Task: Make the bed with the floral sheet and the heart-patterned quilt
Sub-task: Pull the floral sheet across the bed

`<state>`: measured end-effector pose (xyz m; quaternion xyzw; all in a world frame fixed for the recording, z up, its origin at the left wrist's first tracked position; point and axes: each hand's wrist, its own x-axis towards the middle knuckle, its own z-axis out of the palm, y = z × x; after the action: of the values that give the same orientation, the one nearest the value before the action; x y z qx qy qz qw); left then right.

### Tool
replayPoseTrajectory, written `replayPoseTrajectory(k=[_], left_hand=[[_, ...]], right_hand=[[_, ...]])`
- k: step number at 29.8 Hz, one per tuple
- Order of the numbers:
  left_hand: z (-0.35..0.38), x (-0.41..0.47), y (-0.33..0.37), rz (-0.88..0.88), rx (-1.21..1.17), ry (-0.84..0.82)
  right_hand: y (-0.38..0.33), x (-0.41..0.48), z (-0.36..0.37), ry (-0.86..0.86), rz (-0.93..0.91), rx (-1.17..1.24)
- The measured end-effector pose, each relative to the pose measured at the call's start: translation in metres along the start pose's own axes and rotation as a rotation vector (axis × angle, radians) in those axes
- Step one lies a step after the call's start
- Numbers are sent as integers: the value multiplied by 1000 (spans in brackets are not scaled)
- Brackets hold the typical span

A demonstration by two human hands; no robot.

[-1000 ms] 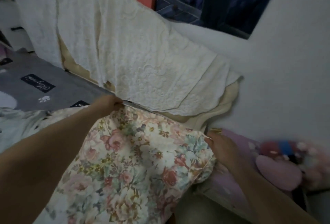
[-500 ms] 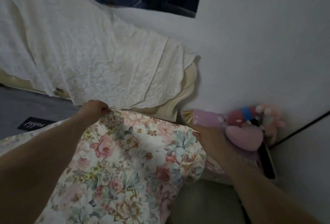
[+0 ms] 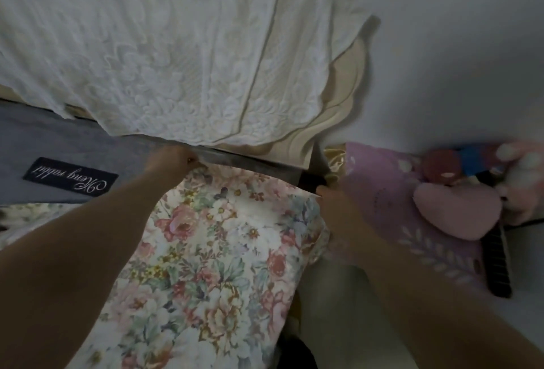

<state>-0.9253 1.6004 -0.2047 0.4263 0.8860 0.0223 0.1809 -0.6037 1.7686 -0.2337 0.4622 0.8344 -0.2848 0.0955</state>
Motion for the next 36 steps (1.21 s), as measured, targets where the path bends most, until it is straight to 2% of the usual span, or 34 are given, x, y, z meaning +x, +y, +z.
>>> replayPoseTrajectory(k=[3,7,11,13,18,22,25,29,33,36], left_hand=[[16,30,16,-24,-58,-9],[59,80,22,-22,-64,-69],[89,102,20,-46,18,-182],[107,114,18,-51,15,-235],[137,129,9,-15,-9,-393],[147,141,4,53,5,-384],[155,148,6,43,-3,-328],[168,159,10,30,-16,-329],[177,173,8,25,-36,-366],[179,179,6,26,-66,-388]], right_hand=[[1,27,1,-48,21,149],[17,86,19,-160,12,40],[20,123,41,-220,-5,-194],[25,142,56,-266,-6,-215],[37,172,83,-532,-36,-167],[38,193,95,-477,-137,-218],[35,208,113,-544,-173,-123],[27,214,150,-511,-180,41],[19,220,183,-430,-187,96],[16,229,194,-441,-157,109]])
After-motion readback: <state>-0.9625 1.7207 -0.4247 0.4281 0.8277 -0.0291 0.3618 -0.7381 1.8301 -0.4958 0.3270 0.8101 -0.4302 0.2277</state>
